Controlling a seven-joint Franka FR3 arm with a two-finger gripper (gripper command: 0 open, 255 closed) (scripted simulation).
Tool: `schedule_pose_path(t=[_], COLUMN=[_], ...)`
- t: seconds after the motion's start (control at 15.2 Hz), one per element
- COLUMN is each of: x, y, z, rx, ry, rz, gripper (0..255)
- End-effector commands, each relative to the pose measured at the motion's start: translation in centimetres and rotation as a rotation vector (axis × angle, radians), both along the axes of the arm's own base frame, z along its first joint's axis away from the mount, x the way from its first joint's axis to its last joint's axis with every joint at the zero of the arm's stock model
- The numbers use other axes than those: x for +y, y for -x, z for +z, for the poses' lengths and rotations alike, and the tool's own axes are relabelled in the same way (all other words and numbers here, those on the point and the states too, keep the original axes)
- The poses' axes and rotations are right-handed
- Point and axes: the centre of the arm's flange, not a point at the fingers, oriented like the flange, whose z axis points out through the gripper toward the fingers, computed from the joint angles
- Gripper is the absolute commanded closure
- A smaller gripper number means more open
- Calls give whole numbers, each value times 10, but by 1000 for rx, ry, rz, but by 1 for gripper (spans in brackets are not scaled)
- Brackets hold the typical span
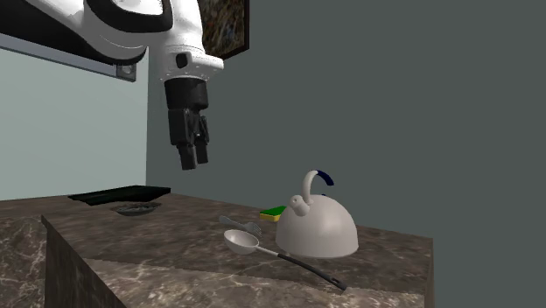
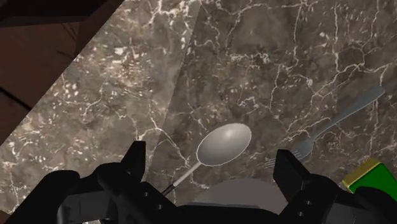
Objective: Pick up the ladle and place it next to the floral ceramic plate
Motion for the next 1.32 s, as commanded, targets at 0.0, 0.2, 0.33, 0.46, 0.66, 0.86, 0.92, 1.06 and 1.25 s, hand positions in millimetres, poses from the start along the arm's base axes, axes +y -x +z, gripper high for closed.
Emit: schedule_pose_path(t=[0.0, 0.2, 0.33, 0.46, 0.66, 0.86, 0.92, 1.06, 1.25], x=[-11, -30, -44, -59, -83, -109, -111, -111, -110], y=[-23, -49, -65, -79, -98, -113, -114, -115, -117], z=[-16, -42, -59, -76, -103, -131, -134, -144, -160], rx=[8, 20, 28, 36, 49, 61, 62, 62, 62], ry=[-18, -42, -58, -75, -99, -123, -126, -126, -126], rz=[-97, -234, -325, -417, -554, -690, -704, -704, -704], gripper=[0, 0, 0, 0, 0, 0, 0, 0, 0])
